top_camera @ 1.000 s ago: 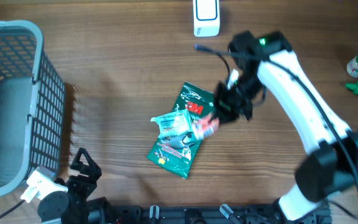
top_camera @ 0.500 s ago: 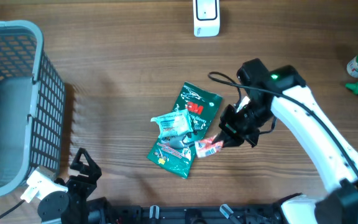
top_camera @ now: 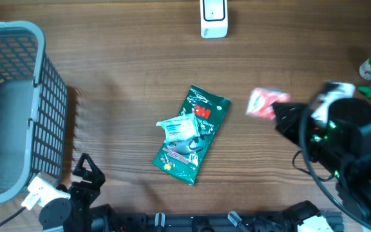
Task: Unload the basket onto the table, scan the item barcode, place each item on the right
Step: 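Lift the snack packet and raise it to the white scanner, then carry the snack packet to the right edge and release it, then move the right gripper to the green wipes pack and grasp it, then lift the wipes pack and hold it up to the white scanner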
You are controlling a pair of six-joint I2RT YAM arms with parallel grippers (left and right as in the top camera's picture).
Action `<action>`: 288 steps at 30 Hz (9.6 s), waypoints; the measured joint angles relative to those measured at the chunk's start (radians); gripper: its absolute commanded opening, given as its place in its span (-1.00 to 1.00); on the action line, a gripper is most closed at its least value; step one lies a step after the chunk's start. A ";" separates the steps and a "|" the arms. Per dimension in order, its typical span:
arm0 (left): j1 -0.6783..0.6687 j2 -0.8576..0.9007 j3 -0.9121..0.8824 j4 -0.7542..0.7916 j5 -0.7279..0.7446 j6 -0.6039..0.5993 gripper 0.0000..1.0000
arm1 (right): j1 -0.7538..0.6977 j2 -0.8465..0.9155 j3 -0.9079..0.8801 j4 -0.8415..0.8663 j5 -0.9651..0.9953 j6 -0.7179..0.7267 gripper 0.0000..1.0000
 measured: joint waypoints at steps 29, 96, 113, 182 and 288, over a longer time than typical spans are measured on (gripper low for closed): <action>0.000 0.001 -0.001 -0.001 0.000 0.000 1.00 | -0.021 1.418 0.070 2.047 0.166 -0.645 -0.91; 0.000 0.001 -0.001 0.000 0.000 0.000 1.00 | -0.785 0.798 0.056 0.565 0.345 -0.348 0.99; 0.000 0.001 -0.001 0.000 0.000 0.000 1.00 | -0.257 0.381 0.025 0.278 -0.481 -0.304 0.99; 0.000 0.001 -0.001 0.000 0.000 0.000 1.00 | 0.534 1.082 0.020 0.420 0.036 -0.322 -0.91; 0.000 0.000 -0.001 0.000 0.000 0.000 1.00 | 0.029 1.047 0.291 0.733 -0.148 -0.864 -0.91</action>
